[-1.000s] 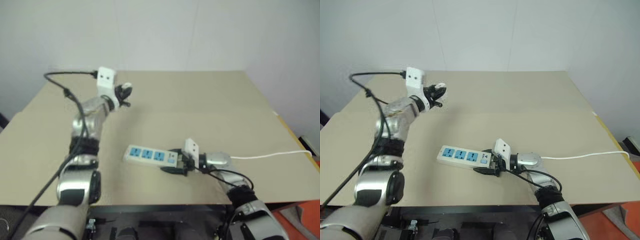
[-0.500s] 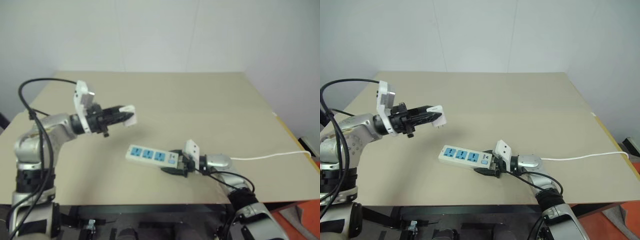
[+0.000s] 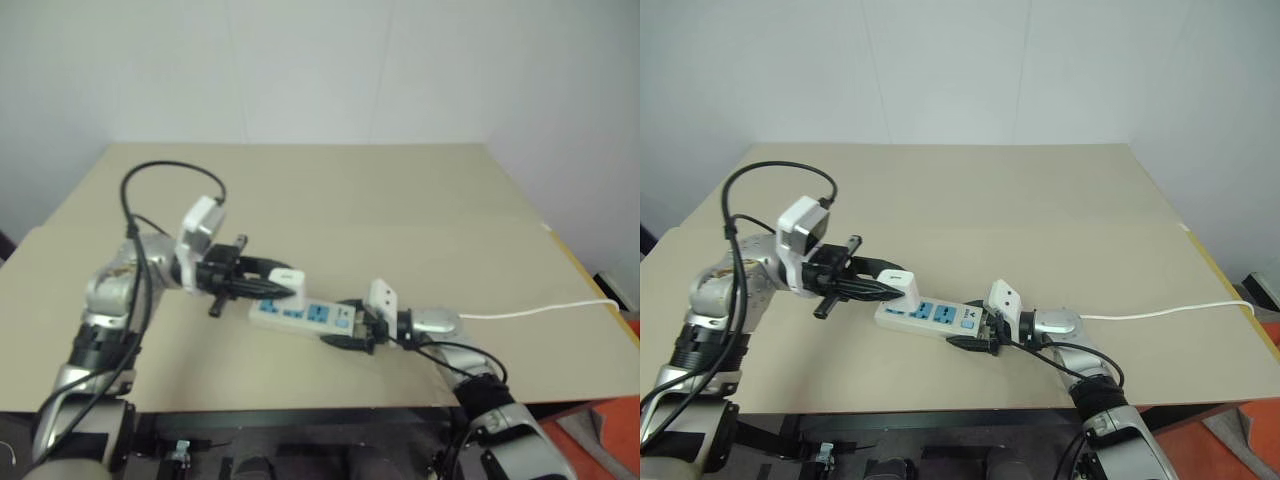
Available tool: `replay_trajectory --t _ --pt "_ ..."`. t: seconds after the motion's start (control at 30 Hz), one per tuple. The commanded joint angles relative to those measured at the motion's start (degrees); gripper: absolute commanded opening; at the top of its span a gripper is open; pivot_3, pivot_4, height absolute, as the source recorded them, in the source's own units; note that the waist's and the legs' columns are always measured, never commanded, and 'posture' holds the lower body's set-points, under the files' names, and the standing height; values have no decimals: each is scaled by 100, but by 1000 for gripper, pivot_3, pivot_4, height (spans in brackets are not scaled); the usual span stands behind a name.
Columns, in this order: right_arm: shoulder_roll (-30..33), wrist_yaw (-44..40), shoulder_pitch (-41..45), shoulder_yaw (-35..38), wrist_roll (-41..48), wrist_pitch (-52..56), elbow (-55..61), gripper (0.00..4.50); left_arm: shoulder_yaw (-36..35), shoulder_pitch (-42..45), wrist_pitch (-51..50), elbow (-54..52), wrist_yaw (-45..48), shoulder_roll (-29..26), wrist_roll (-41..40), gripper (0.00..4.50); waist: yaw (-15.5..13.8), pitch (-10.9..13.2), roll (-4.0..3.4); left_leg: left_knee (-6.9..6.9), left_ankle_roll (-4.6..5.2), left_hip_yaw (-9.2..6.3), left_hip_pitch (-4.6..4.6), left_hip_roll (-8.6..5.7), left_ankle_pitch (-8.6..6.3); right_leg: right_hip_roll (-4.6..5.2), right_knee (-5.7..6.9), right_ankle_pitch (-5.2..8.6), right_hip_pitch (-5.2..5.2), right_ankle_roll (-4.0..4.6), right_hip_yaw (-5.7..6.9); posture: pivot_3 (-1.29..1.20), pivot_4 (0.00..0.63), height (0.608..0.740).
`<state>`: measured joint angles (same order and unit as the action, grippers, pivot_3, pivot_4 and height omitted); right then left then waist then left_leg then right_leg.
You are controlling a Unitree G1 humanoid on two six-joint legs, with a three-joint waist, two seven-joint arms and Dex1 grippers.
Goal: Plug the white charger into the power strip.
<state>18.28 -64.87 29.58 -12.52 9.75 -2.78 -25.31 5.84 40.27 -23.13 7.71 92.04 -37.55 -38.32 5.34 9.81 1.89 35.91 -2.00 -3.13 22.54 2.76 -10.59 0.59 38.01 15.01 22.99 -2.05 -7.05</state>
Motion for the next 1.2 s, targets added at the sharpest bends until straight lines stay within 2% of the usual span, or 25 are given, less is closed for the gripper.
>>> replay_trajectory --t 0.03,0.17,0.27,0.43,0.77,1.2 --pt "16 -141 71 -21 24 -17 97 3401 110 257 327 154 46 87 3 1009 9 0 0 0 0 0 1 0 0 0 0 0 0 0 0 0 150 740" --pt "4 -328 134 93 265 77 240 3401 -134 519 312 395 45 210 -37 1009 12 0 0 2 0 -2 5 0 0 -1 0 0 2 -1 2 0 150 740" --pt "190 -700 181 127 426 170 493 3401 -298 677 283 479 46 103 -89 1009 27 1 -1 1 0 -1 10 0 0 -2 -1 1 8 -1 0 0 150 740" --pt "391 -1154 238 -53 281 38 200 3401 -254 477 226 262 46 -25 -104 1009 19 1 -1 0 1 -1 15 0 -1 -1 -5 1 10 -2 0 0 150 740" --pt "93 -1174 383 -187 -43 -414 -694 3401 -232 124 20 -224 -175 302 -23 1009 36 1 -1 2 1 -1 3 1 0 -4 -1 1 4 -2 -1 0 150 740" --pt "65 -1241 385 -191 -146 -589 -872 3401 -12 -168 38 -353 -548 575 323 1009 48 1 -1 -2 1 -1 -28 3 -1 -6 -7 2 -30 -2 -3 0 150 740"
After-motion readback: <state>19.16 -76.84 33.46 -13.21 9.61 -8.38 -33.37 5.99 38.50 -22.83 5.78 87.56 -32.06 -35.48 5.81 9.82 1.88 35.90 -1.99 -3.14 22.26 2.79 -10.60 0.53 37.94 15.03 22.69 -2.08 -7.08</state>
